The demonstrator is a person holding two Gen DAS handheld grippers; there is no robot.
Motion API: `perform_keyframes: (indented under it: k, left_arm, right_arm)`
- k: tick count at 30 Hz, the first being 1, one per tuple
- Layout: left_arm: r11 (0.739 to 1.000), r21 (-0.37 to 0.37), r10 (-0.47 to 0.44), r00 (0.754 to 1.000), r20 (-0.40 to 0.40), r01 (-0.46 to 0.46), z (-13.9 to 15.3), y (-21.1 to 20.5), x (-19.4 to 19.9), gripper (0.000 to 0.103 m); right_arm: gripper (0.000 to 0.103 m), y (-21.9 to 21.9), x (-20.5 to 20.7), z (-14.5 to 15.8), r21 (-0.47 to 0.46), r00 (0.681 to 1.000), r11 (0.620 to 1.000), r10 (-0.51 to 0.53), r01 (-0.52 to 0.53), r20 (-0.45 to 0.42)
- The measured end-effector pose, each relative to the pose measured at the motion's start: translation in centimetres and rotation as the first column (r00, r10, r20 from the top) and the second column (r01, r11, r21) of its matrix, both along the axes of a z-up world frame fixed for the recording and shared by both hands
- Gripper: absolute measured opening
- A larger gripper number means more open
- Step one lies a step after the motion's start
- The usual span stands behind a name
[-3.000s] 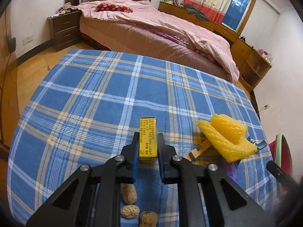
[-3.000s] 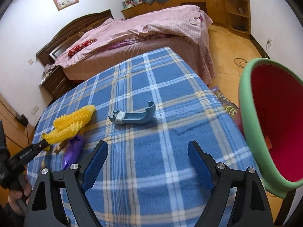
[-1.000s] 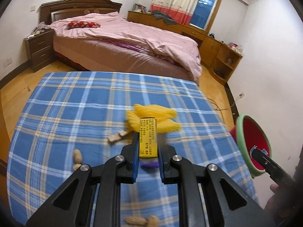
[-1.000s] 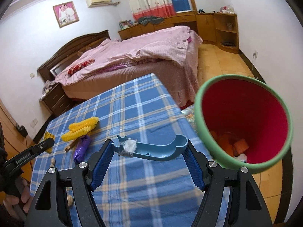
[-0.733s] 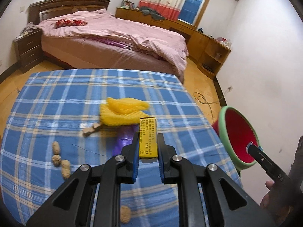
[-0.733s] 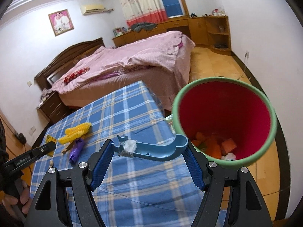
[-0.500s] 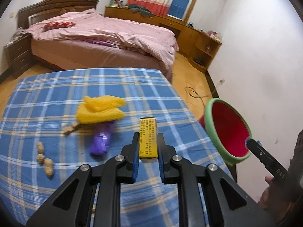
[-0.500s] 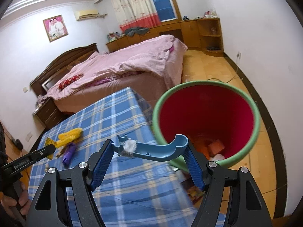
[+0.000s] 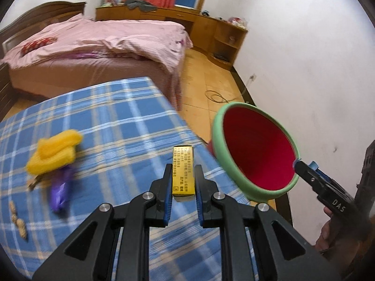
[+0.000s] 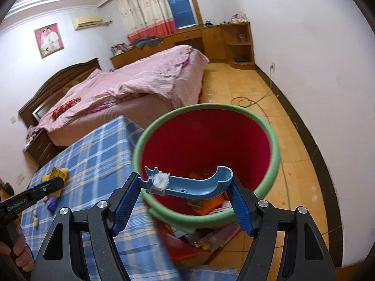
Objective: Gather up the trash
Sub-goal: 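Carry the yellow box and blue hook piece over the red bucket with both tools, then open both tools to drop the yellow box and blue hook piece into the bucket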
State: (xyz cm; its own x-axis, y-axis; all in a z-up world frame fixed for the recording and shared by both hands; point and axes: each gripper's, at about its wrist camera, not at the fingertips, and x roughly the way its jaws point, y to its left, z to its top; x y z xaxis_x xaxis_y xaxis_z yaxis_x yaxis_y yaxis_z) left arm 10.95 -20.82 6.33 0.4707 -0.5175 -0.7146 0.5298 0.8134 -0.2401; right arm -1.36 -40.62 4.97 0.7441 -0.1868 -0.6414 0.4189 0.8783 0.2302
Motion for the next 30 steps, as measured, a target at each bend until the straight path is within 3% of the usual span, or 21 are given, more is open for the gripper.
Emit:
perform_keyframes:
  k: [16,19,21,30]
  left_arm:
    - [0.976,0.054,-0.21,0.978,-0.003,0.21,-2.2,-11.8,0.8,0.016]
    - [0.97,0.062,-0.236,0.972,-0.005,0.236,-2.6,-12.8,0.9,0.02]
    - [0.967,0.065,-0.245,0.97,-0.005,0.244,-2.7,-13.2,0.9,0.033]
    - [0.975,0.057,-0.216,0.976,-0.012,0.216,-3.0,-12.7,1.2,0.033]
  right_arm:
    - [0.075,-5.9,1.0,-2.8,0.033,0.997,0.997,-0.07,0.071,-0.031]
    - [0.075,-6.5,0.8,-3.0,0.037,0.997,0.996,-0.077,0.078,-0.028]
    - [0.075,-6.6,0.7,-3.1,0.038,0.996,0.996,-0.081,0.082,-0.028]
    - [0.076,-6.9,0.8,-3.1,0.063,0.998,0.996,-0.062,0.062,-0.009]
